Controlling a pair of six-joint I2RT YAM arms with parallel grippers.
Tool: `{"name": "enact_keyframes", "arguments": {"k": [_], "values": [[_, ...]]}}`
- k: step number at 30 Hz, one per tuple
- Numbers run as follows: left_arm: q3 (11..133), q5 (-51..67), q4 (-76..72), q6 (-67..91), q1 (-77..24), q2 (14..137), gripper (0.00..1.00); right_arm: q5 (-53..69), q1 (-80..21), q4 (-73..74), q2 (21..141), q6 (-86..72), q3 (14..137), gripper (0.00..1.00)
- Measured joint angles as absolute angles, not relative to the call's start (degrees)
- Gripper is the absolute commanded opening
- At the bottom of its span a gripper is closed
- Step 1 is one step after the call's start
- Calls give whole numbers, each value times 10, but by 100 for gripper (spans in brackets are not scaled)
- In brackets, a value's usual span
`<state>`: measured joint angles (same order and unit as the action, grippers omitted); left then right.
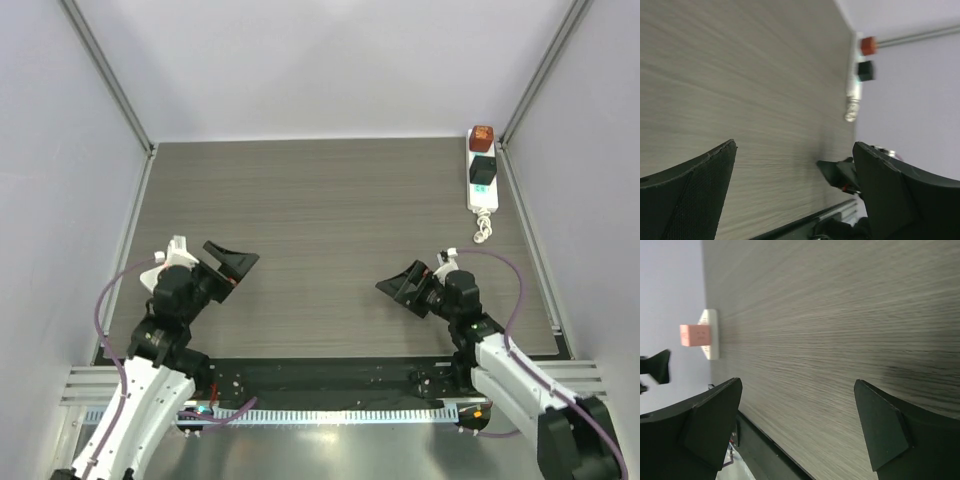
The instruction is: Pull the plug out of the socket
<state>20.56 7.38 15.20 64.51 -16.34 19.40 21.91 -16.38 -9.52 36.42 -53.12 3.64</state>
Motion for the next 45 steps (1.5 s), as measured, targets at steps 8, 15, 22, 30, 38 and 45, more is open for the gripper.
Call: {"name": "enact_keyframes", "arguments": {"k": [8,15,22,30,38,45], "values": [[411,-91,388,564,-160,373,100,244,-164,-195,571,-511,95,100],[507,-139,506,552,-66,541,100,264,-167,-174,637,-457,179,100],[540,-158,594,565,34,645,100,255,-168,-128,648,-390,222,100],[570,-167,609,581,51,685,100,256,-170,-93,702,-360,230,100],[623,-216,632,565,91,697,100,256,-179,-85,702,-339,233,100],[643,-203,631,502,184,670,100,257,-195,-87,706,-332,235,100]]}}
